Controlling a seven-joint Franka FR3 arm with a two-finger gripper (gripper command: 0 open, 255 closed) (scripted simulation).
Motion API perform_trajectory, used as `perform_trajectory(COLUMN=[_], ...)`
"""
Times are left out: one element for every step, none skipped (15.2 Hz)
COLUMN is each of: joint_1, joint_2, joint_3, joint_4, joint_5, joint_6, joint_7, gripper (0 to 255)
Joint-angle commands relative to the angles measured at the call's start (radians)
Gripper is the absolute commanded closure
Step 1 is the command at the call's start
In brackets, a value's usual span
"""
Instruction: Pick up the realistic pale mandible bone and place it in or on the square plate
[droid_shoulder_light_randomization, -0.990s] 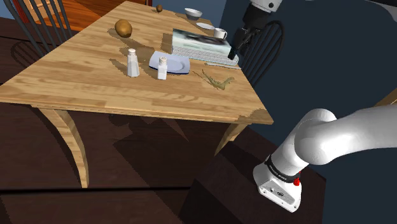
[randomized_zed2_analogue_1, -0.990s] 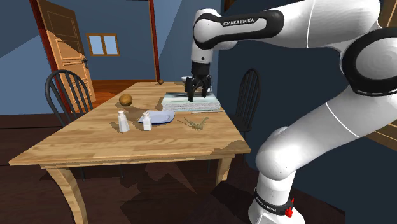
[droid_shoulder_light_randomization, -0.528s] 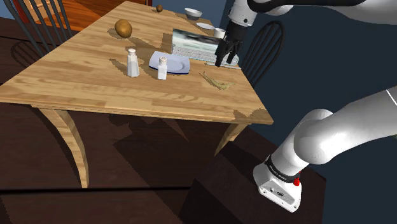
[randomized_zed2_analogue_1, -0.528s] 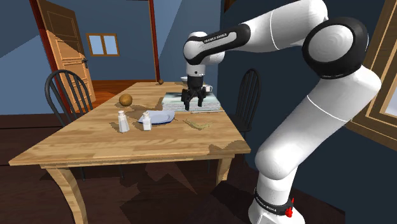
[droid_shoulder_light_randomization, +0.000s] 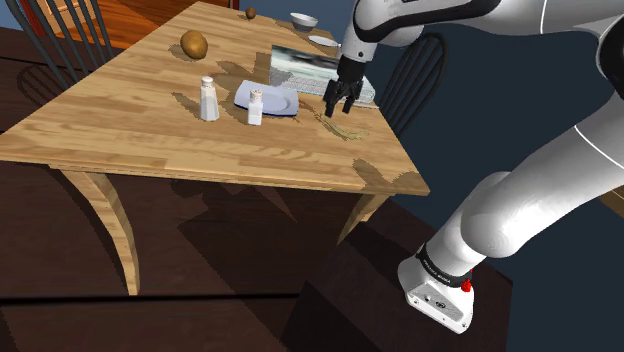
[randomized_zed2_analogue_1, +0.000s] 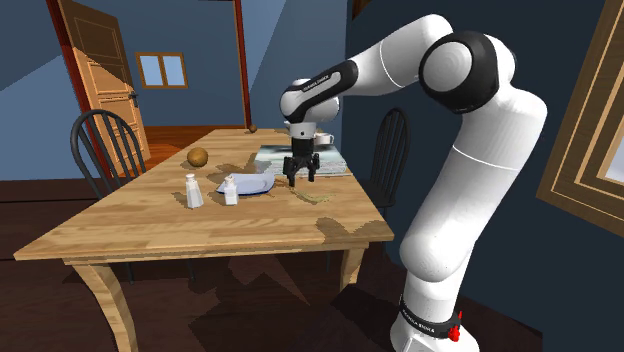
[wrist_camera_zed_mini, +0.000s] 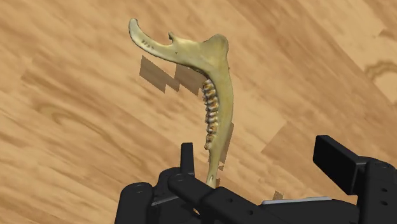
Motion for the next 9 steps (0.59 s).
perform_trajectory(joint_1=[0.000, 0.000, 0.001, 0.001, 0.002, 0.002, 0.002, 0.002, 0.002], joint_2=[0.012, 0.015, 0.018, 0.022, 0.026, 0.028, 0.028, 0.028, 0.028], joint_3=[-0.001, -0.001, -0.001, 0.000, 0.000, 0.000, 0.000, 0.000, 0.000], joint_4=[-0.018, -0.028, -0.039, -0.049, -0.059, -0.065, -0.065, -0.065, -0.065], joint_5=[0.003, 0.004, 0.004, 0.005, 0.006, 0.007, 0.007, 0.007, 0.007], joint_6=[0.027, 0.041, 0.055, 0.068, 0.082, 0.090, 0.090, 0.090, 0.090], joint_7=[-0.004, -0.004, -0.005, -0.005, -0.006, -0.006, -0.006, -0.006, -0.006], gripper=[0, 0, 0, 0, 0, 0, 0, 0, 0])
